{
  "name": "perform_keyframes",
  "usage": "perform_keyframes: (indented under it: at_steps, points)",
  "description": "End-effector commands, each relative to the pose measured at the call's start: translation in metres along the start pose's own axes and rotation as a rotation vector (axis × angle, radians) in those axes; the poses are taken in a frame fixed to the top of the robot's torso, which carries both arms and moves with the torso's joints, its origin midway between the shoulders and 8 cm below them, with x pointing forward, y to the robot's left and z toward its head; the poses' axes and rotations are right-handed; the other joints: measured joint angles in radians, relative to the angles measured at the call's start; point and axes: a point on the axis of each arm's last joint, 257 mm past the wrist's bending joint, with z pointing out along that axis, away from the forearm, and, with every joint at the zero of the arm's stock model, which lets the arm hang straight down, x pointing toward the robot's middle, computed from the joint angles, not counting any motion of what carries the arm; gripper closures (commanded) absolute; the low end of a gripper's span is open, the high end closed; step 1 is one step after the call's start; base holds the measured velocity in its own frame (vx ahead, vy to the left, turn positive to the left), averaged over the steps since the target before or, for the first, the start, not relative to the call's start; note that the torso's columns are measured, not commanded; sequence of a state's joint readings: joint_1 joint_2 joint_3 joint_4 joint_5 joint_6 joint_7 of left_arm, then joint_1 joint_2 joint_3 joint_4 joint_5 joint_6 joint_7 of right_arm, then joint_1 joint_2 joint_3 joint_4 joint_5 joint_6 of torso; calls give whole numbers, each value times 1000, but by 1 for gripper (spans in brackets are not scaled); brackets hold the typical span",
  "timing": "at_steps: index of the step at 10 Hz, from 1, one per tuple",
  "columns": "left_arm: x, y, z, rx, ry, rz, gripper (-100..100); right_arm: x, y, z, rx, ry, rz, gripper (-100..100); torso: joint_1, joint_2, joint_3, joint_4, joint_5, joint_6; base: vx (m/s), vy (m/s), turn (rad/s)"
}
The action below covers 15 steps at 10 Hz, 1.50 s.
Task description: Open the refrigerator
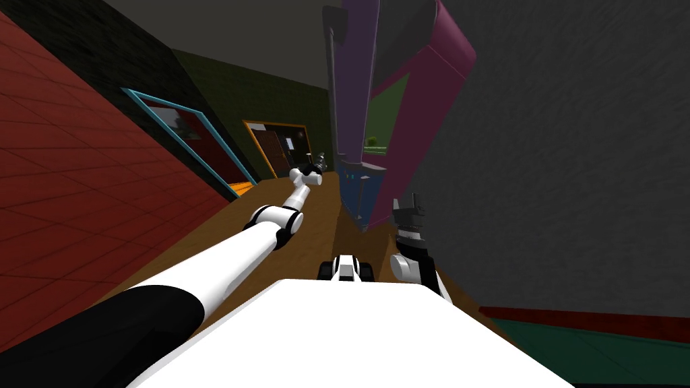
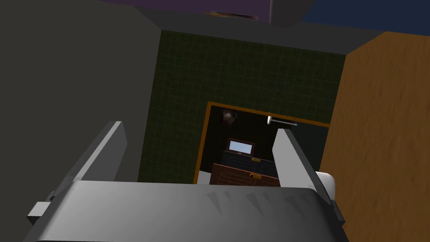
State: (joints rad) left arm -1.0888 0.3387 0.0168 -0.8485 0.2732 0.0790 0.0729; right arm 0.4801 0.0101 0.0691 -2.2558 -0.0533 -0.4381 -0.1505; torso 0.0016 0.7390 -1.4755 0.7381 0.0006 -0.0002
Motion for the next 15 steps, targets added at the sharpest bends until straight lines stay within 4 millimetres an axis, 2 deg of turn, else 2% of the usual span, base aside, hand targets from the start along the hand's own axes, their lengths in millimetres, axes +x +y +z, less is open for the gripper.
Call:
perform_keyframes:
  at_steps: [1, 10, 11, 12, 13, 14, 15]
  points:
    - [-12, -4, 1, -1, -18, 4, -100, 0, 0, 0, 0, 0, 0, 0, 1, 0, 0, 0, 0, 0, 0, -222, 52]
    - [-55, -15, 1, -7, -84, 16, -100, 0, 0, 0, 0, 0, 0, 0, -4, 0, 0, 0, -2, 1, -6, -222, 56]
    - [-52, -15, 0, -6, -80, 16, -100, 0, 0, 0, 0, 0, 0, 0, -3, 1, 1, 1, -1, 1, -20, -102, 11]
    - [-54, -28, 4, -7, -82, 23, -100, 0, 0, 0, 0, 0, 0, 0, 4, 0, 0, 0, 1, 0, 84, -48, -36]
    - [-54, -22, 3, -5, -81, 20, -100, 0, 0, 0, 0, 0, -1, 0, 6, -6, -3, -1, 2, 0, 54, -26, -6]
    - [-54, -23, 4, -5, -80, 20, 100, 0, 0, 0, 0, 0, -1, 0, 4, -4, -3, -2, 1, 0, 7, -5, 0]
    - [-41, -27, 5, 0, -60, 16, 100, 0, 0, 0, 0, 0, -1, 0, 2, -2, -1, -2, 1, 0, 29, 180, -75]
